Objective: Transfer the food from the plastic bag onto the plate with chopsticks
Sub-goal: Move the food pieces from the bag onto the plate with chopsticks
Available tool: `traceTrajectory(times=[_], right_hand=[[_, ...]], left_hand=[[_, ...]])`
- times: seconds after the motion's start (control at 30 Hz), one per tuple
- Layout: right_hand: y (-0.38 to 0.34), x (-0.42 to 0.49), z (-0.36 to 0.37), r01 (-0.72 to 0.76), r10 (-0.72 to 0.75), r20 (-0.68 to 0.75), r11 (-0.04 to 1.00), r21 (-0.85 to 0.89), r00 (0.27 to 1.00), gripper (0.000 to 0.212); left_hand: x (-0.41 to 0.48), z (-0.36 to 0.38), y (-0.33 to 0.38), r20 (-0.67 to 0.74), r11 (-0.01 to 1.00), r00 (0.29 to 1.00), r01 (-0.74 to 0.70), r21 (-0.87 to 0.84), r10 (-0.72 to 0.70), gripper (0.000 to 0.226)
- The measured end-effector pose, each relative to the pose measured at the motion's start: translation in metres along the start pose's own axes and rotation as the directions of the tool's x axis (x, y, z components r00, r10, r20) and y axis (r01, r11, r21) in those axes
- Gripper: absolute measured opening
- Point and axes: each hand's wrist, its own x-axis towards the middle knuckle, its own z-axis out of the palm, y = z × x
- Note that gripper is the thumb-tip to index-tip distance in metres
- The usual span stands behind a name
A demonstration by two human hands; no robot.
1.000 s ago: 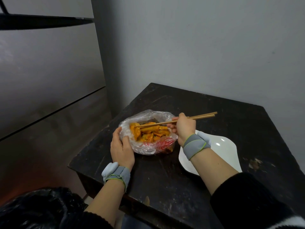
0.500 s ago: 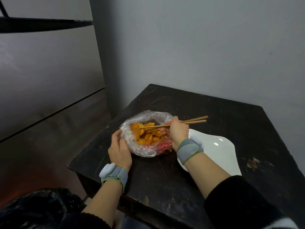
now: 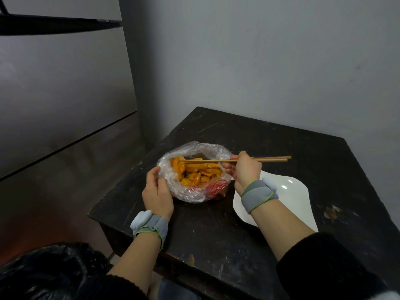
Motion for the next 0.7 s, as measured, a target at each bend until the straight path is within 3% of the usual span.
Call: traceTrajectory(times=[0.4,0.7], right_hand=[[0.0,-0.004,0.006,-0.044,0.057,0.124,0.993,-0.109,0.991,0.032],[0.012,-0.004,0.008,-0.072,0.072,-0.012,0.997,-0.031,0.997,0.04]], left_hand=[[-0.001,-0.001,0.002,-0.014,1.0,1.0,-0.001,0.0,0.001,0.032],[-0.001,-0.001,0.002,-0.002,1.0,1.0,-0.01,-0.01,0.01,0.033]])
